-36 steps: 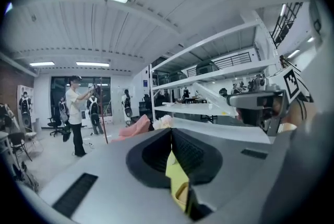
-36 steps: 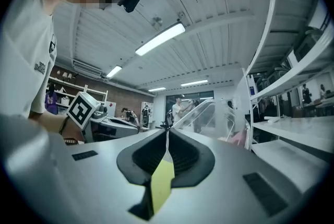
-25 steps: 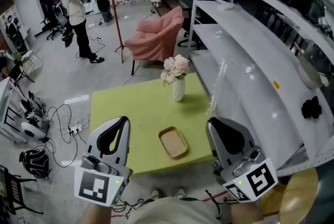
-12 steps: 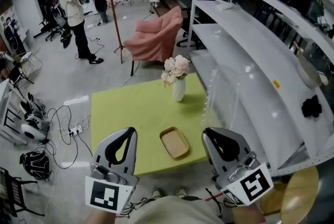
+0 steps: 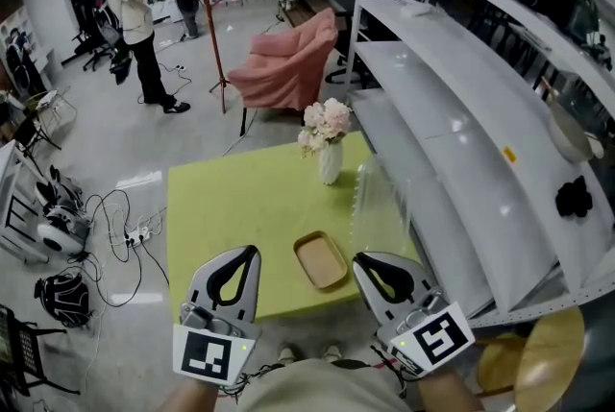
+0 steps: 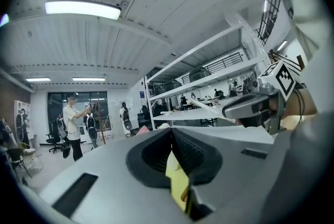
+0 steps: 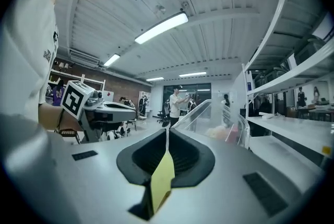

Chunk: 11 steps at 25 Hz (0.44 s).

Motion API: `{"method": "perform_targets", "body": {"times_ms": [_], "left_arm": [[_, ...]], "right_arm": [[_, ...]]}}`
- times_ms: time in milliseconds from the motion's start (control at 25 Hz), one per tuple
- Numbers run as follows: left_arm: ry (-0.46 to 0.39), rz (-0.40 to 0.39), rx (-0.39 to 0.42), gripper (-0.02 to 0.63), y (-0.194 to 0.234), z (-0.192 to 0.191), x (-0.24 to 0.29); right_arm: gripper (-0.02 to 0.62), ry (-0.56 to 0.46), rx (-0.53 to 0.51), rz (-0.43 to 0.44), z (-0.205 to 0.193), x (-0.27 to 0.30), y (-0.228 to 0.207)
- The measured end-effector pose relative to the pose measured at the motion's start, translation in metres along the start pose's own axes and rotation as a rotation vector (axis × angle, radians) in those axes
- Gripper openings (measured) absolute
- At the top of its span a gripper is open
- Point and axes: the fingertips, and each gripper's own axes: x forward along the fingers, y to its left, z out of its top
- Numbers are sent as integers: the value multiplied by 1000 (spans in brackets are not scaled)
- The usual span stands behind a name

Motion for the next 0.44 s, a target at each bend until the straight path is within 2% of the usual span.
{"method": "perform_targets", "body": {"times_ms": [440], "left_arm": [[5, -2, -12, 8, 1, -1, -3]], "right_arm": [[25, 11, -10, 21, -1, 4, 6]]}}
